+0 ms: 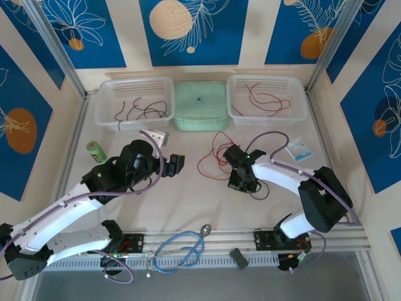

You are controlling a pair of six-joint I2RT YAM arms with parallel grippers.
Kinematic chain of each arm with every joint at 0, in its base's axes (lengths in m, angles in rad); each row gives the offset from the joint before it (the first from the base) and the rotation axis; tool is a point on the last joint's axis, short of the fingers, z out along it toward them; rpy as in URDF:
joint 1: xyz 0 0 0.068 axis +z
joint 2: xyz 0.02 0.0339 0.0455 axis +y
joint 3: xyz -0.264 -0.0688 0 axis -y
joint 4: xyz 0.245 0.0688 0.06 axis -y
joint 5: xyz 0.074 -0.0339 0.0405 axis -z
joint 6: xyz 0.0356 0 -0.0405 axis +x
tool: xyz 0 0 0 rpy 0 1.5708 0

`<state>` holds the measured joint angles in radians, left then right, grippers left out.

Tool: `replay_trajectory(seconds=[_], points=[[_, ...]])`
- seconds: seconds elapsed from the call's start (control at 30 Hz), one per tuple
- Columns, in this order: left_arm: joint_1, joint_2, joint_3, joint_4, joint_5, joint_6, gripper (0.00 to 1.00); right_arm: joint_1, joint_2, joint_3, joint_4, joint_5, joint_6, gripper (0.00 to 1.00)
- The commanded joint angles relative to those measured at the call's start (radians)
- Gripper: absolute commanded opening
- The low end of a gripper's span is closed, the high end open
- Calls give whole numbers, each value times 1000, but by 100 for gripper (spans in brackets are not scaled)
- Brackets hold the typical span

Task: Untangle the cables

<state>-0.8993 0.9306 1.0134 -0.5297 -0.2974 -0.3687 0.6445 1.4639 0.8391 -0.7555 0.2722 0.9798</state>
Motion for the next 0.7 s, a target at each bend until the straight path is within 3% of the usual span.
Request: replay_trajectory(seconds=[0.0, 0.07, 0.17, 0.4, 0.67], points=[[-5, -27, 11, -40, -50, 8, 92, 9, 3, 64, 65, -111, -9, 0], [-4, -32, 10, -48, -60, 10, 92, 16, 9, 99, 68, -129, -12, 0], [-5, -39, 9, -52, -61, 7, 92, 17, 19, 163, -15, -61, -25, 2], [-4, -30, -1, -36, -55, 6, 92, -44, 31, 135, -51, 28, -80, 37], [-4, -17, 13, -44, -48, 10, 92, -28, 150, 197, -10, 92, -153, 42]])
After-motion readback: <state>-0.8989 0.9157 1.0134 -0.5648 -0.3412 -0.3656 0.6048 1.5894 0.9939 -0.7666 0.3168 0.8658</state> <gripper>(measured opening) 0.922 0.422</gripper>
